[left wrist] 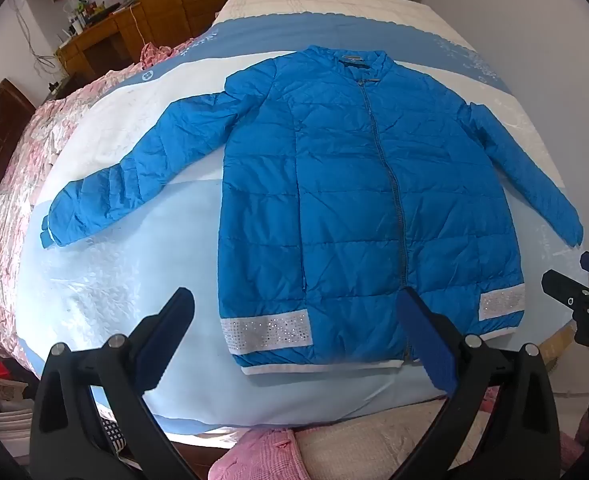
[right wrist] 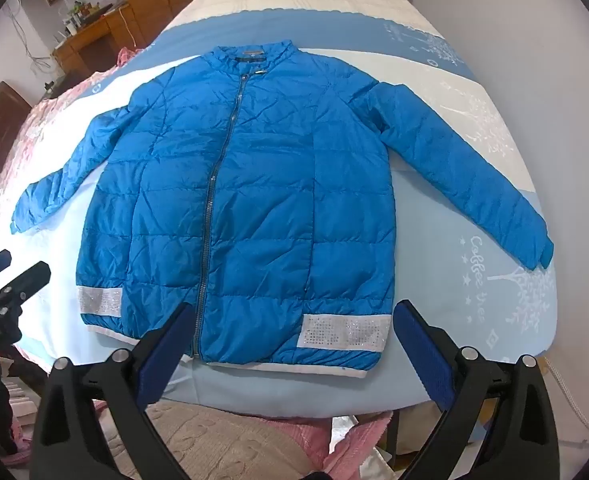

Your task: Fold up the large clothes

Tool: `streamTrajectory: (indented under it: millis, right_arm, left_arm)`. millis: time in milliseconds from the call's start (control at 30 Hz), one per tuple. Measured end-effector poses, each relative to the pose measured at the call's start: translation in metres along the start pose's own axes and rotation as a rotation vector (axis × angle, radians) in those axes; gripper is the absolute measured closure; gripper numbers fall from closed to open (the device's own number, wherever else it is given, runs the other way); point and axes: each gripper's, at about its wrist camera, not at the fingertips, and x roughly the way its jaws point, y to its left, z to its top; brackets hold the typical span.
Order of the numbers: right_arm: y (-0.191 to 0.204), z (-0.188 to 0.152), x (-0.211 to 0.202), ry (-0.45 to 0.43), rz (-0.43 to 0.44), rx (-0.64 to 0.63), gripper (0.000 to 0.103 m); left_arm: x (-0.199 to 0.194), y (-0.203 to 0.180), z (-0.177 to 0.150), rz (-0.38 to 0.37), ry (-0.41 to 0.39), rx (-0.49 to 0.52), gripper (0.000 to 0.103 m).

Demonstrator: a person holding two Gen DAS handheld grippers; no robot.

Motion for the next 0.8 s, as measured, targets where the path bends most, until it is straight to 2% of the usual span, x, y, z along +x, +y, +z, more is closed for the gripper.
streamTrajectory:
  millis: [800]
  right_arm:
    - [-0.0003, 0.0015, 0.0024, 0.001, 0.006, 0.001, 0.004]
  left_arm:
    - [-0.0016, -0.0009, 0.0026, 0.001, -0.006, 0.004, 0.003]
